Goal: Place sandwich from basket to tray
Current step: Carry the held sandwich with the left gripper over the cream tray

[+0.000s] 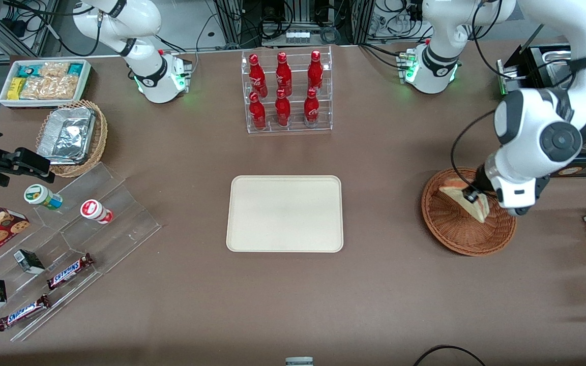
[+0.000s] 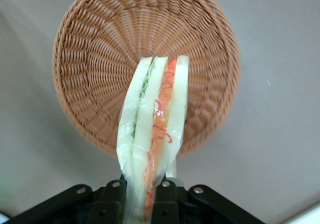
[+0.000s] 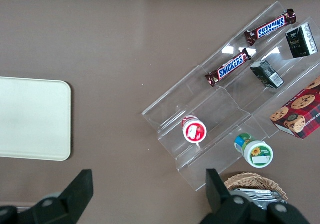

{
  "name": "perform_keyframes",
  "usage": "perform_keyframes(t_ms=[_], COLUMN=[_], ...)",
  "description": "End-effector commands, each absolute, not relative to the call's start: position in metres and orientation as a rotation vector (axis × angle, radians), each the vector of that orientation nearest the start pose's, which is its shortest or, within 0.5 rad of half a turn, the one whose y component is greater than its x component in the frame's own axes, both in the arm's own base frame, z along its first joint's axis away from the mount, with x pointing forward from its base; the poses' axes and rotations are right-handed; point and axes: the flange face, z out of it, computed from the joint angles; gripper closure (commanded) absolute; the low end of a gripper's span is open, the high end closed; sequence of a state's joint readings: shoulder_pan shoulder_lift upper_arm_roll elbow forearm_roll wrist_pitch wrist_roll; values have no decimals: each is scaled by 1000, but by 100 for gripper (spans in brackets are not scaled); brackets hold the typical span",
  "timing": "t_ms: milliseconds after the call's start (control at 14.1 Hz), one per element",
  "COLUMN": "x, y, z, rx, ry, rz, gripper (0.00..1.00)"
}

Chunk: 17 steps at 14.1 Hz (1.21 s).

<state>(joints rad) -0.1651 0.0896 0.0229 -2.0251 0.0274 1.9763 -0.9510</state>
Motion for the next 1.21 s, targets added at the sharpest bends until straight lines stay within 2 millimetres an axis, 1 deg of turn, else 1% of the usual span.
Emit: perform_keyframes(t_ms=[0, 142, 213, 355, 567, 709, 780, 993, 1064, 1135], x=[549, 548, 546, 536, 529, 529, 527, 518, 514, 512], y=[-120, -147, -165, -203, -260, -286, -301, -340, -355, -363], z=[437, 452, 458, 458, 453, 451, 447, 428, 424, 418], rx=[-2783, -2804, -2827, -2871, -2913, -2935, -2955, -3002, -3017, -3021], ry=[-1123, -1072, -1030, -906, -771, -704, -640, -525, -491, -475], rz=[154, 147, 132, 116, 95, 82, 76, 45, 30, 29], gripper=[95, 95, 95, 95, 95, 95, 95, 95, 95, 95])
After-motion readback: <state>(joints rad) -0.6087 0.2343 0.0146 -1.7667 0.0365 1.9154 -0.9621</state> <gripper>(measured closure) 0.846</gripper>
